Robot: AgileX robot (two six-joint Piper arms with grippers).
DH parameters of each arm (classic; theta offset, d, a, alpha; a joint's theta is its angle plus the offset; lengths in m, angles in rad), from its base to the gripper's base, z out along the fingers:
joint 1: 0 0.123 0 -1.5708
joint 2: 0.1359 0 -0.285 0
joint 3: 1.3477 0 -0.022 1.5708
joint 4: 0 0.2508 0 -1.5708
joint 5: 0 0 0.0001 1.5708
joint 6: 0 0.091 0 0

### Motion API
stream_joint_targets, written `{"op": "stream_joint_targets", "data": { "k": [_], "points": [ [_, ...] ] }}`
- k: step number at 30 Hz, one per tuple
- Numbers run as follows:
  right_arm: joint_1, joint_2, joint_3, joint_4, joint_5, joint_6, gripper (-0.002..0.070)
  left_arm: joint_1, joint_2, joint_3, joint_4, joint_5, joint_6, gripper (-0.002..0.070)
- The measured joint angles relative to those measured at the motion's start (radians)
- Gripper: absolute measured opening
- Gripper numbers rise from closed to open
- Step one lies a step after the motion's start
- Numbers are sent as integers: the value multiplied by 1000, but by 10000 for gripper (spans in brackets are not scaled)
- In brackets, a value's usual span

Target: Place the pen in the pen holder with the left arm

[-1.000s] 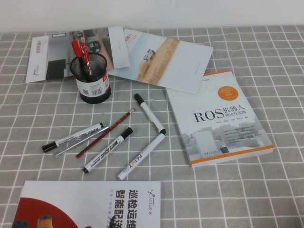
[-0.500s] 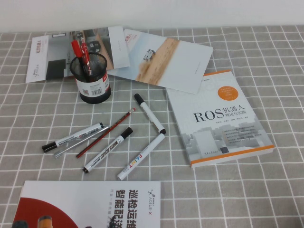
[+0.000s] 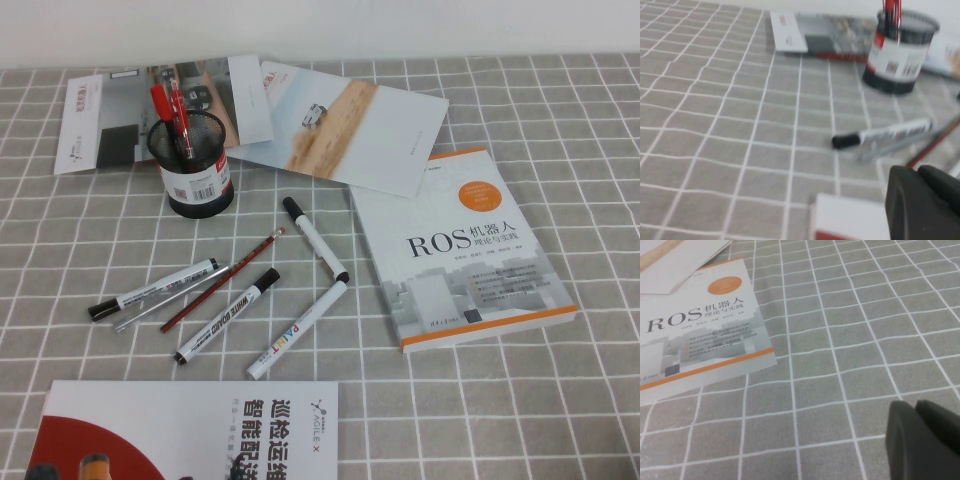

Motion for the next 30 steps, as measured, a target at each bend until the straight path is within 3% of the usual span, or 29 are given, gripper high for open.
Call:
{"op": "stream_joint_targets", "data": {
  "k": [11, 23, 30],
  "points": [
    [0, 0, 0, 0, 0, 0, -15, 0, 0, 0, -68, -187, -376, -2],
    [0, 0, 0, 0, 0, 0, -15, 0, 0, 0, -56, -267, -422, -2],
    [0, 0, 0, 0, 0, 0, -15, 0, 163, -185, -58, -92, -399, -2]
  ]
}}
